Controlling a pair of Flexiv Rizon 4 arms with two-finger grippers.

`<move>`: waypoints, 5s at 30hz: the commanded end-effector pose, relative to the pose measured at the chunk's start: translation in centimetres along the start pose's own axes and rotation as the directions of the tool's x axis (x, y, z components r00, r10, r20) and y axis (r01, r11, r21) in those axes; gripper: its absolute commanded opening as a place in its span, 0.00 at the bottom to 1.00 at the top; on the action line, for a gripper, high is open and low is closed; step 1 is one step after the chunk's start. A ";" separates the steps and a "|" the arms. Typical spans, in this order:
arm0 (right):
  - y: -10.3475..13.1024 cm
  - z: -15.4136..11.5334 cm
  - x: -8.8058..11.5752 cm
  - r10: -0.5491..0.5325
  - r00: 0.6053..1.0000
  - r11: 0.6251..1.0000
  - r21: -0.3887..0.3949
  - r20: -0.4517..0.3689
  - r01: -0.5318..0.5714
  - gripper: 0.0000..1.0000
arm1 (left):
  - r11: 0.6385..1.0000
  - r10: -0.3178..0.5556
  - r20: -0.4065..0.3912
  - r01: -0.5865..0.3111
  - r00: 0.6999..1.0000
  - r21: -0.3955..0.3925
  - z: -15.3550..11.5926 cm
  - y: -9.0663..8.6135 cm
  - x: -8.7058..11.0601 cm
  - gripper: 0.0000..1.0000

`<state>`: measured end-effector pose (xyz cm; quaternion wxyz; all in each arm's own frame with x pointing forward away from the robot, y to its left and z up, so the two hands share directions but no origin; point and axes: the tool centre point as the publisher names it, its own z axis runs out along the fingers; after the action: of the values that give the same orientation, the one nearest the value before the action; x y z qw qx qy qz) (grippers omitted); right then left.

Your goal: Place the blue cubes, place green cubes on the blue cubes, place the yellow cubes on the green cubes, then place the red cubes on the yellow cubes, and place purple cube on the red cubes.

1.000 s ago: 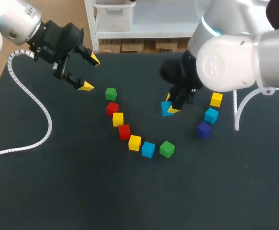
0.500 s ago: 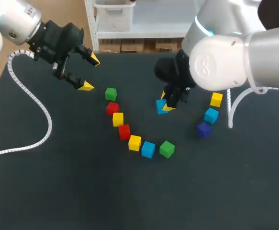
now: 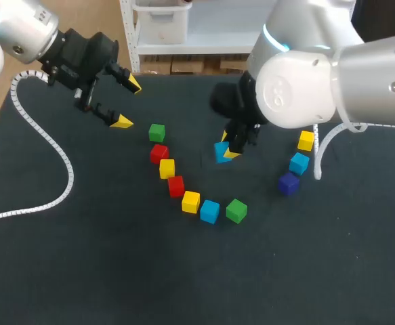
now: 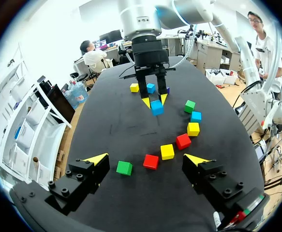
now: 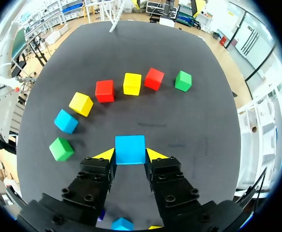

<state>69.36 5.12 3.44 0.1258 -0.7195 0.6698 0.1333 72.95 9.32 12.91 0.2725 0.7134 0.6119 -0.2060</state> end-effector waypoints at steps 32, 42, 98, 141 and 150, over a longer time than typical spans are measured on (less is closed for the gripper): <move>-0.1 2.5 1.1 0.142 0.990 0.990 0.001 -0.015 -0.142 0.00 | 1.000 0.001 -0.001 -0.001 1.000 0.004 0.0 0.2 0.0 1.00; -0.4 2.8 1.4 0.138 0.990 0.990 -0.007 -0.010 -0.138 0.00 | 1.000 0.001 -0.001 -0.001 1.000 0.004 0.0 0.2 0.0 1.00; -0.6 3.3 1.2 0.128 0.992 0.991 -0.024 -0.007 -0.129 0.00 | 1.000 0.001 -0.001 -0.001 1.000 0.004 0.0 0.2 0.0 1.00; -1.1 3.8 1.5 0.134 0.991 0.990 -0.042 -0.017 -0.135 0.17 | 1.000 0.001 -0.001 -0.001 1.000 0.004 0.0 0.2 0.0 1.00; -1.3 3.8 1.2 0.124 0.992 0.991 -0.043 -0.011 -0.125 0.21 | 1.000 0.001 -0.001 -0.001 1.000 0.004 0.0 0.2 0.0 1.00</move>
<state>70.43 5.47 -0.52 0.0996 -0.6792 0.7115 0.1503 72.95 9.32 12.91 0.2725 0.7134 0.6119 -0.2060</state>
